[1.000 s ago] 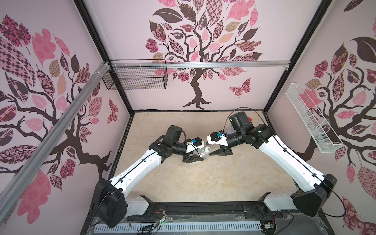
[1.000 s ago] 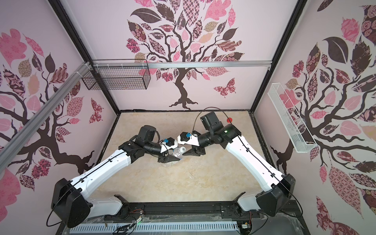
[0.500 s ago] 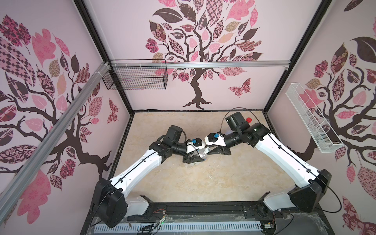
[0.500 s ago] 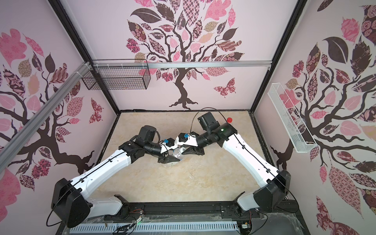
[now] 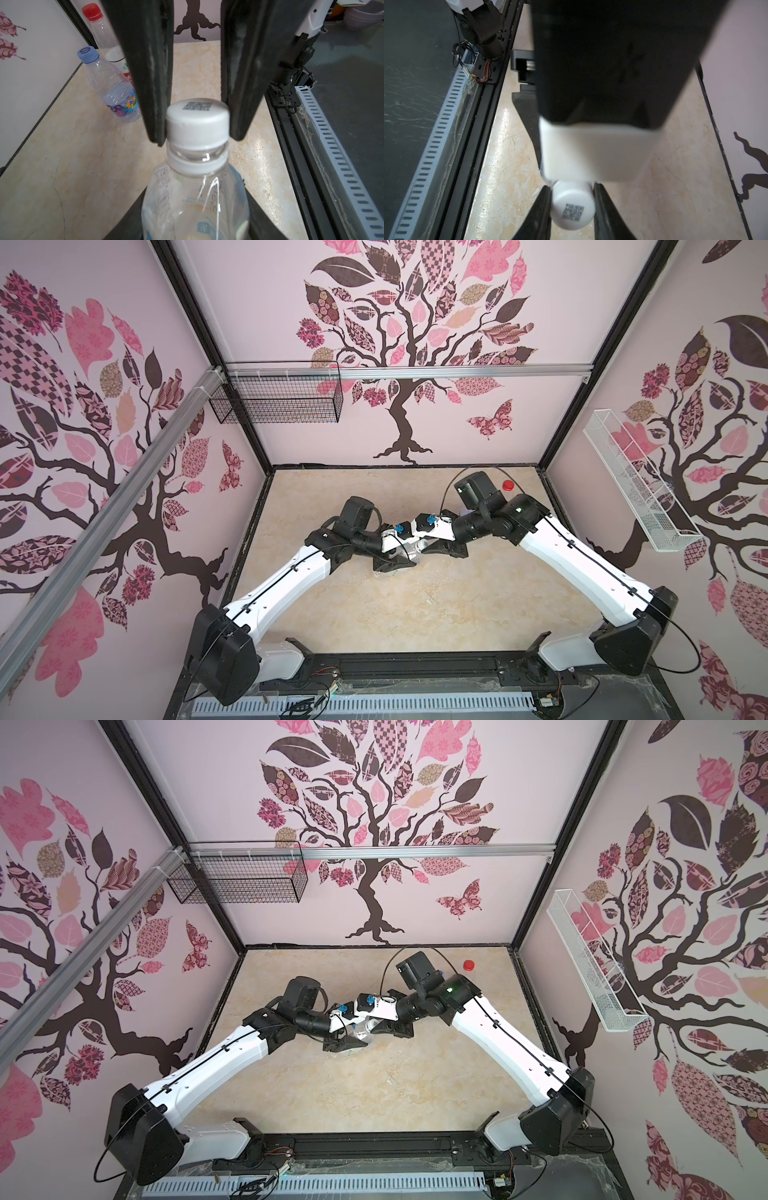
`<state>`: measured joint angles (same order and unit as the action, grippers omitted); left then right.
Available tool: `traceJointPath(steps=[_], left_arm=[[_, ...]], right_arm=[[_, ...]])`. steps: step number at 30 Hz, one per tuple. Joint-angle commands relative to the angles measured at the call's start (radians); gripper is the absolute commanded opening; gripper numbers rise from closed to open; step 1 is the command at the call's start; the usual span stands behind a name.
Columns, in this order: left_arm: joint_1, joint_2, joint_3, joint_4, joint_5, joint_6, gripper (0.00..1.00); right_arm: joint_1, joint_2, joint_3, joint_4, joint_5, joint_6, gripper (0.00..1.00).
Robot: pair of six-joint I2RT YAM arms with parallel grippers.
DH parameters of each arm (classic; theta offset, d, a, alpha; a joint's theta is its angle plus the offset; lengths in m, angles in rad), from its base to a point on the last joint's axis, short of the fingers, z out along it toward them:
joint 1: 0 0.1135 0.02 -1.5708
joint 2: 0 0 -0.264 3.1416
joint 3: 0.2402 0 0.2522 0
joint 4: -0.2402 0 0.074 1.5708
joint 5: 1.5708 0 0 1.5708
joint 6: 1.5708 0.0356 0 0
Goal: Screw on the bottle caps
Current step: Screw the bottle cap onto the plastic bottle.
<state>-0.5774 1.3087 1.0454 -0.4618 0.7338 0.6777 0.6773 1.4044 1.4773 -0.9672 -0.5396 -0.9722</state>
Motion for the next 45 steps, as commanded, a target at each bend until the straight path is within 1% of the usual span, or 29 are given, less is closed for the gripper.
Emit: traceJointPath(steps=[1,4,7,9,12,15,18,21,24,27,32,37,39,41,43,45], left_arm=[[-0.001,-0.002,0.019,0.054,-0.047,-0.083,0.33],[0.001,0.007,0.020,0.057,-0.063,-0.098,0.33],[0.000,0.017,0.028,0.040,-0.079,-0.097,0.33],[-0.007,0.017,0.033,0.024,-0.082,-0.080,0.33],[-0.027,0.011,0.033,0.008,-0.126,-0.049,0.32],[-0.028,0.003,0.026,0.005,-0.138,-0.042,0.32],[-0.020,-0.010,0.018,-0.004,-0.175,-0.031,0.31],[0.004,-0.029,0.001,-0.002,-0.164,-0.034,0.31],[0.015,-0.040,-0.019,0.007,-0.169,-0.032,0.31],[0.016,-0.046,-0.035,0.003,-0.205,-0.030,0.30],[0.019,-0.084,-0.061,0.023,-0.248,-0.039,0.29],[0.018,-0.118,-0.071,0.057,-0.248,-0.077,0.30],[0.018,-0.119,-0.060,0.062,-0.218,-0.098,0.30],[0.019,-0.113,-0.050,0.073,-0.177,-0.116,0.30],[0.016,-0.112,-0.042,0.094,-0.159,-0.141,0.29],[0.009,-0.121,-0.046,0.118,-0.169,-0.147,0.28]], right_arm=[[0.024,-0.030,-0.014,0.044,0.055,0.054,0.30],[0.029,-0.030,-0.012,0.021,0.058,0.032,0.30],[0.029,-0.047,-0.026,0.047,0.054,0.026,0.29],[0.028,-0.039,-0.002,0.044,0.051,0.065,0.29],[0.028,-0.017,0.053,0.012,0.013,0.139,0.26],[0.027,-0.032,0.050,0.010,-0.011,0.153,0.26],[0.002,-0.069,0.045,-0.023,0.016,0.132,0.26],[-0.040,-0.112,0.010,-0.048,0.031,0.095,0.26],[-0.055,-0.126,0.002,-0.082,0.029,0.087,0.26],[-0.076,-0.122,-0.004,-0.070,-0.014,0.159,0.26],[-0.086,-0.124,-0.055,-0.026,-0.057,0.235,0.27],[-0.078,-0.097,-0.043,-0.006,-0.043,0.327,0.25],[-0.024,-0.093,-0.053,0.015,0.021,0.324,0.26],[0.011,-0.085,-0.066,0.030,0.032,0.318,0.26],[0.016,-0.067,-0.071,0.053,0.022,0.363,0.26],[0.027,-0.043,-0.058,0.056,0.055,0.402,0.26]])
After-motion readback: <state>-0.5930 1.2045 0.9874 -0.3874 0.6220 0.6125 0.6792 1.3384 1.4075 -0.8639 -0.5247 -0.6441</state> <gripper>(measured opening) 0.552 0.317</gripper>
